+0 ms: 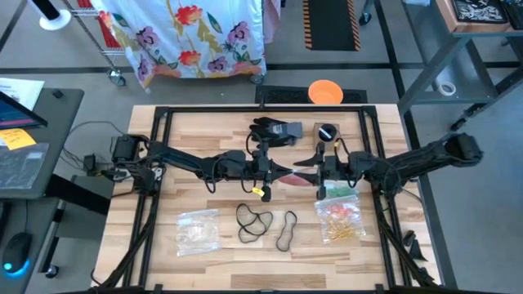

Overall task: Sort rubber bands
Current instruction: Close the transparent zip bag containing the red rubber bands

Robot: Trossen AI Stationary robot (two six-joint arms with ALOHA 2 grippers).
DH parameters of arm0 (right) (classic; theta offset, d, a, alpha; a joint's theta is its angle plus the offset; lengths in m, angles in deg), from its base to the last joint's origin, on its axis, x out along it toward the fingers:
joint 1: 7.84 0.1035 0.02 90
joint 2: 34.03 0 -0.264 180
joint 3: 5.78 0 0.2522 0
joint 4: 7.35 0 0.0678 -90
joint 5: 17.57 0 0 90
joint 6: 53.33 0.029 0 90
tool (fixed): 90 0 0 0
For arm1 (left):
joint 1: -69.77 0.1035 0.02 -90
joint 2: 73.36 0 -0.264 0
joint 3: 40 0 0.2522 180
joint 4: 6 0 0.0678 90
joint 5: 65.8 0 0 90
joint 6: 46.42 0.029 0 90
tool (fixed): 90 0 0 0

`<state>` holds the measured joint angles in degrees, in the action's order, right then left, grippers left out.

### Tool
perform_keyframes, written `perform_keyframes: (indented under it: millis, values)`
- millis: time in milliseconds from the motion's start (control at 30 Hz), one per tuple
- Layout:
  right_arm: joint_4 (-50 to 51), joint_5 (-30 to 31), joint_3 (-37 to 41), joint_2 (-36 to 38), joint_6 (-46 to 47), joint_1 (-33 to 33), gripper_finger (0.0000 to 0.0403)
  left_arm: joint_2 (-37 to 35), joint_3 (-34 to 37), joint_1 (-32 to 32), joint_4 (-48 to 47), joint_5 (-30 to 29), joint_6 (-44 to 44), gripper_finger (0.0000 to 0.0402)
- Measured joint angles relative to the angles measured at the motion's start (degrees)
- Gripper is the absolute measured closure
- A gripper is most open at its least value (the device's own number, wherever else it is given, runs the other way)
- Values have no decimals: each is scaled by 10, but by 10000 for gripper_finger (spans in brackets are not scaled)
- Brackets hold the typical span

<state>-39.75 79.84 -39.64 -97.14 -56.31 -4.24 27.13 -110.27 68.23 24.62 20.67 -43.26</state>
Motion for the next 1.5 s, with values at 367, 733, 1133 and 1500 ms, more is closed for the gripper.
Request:
perform_keyframes:
  millis: [367, 733, 1133, 1500]
  values:
    - [-6, -1, -13, -23, -5, 0, 300, 0, 0, 0, -2, -2, 0, 401]
    - [27, -1, -13, -2, -5, 0, 301, 0, 0, 0, -11, -1, 0, 401]
    - [30, -3, -13, -2, -7, 0, 356, 0, 0, 0, -9, -2, 0, 401]
    - [36, -1, -13, -2, -16, 0, 378, 0, 1, -1, -11, -20, 3, 401]
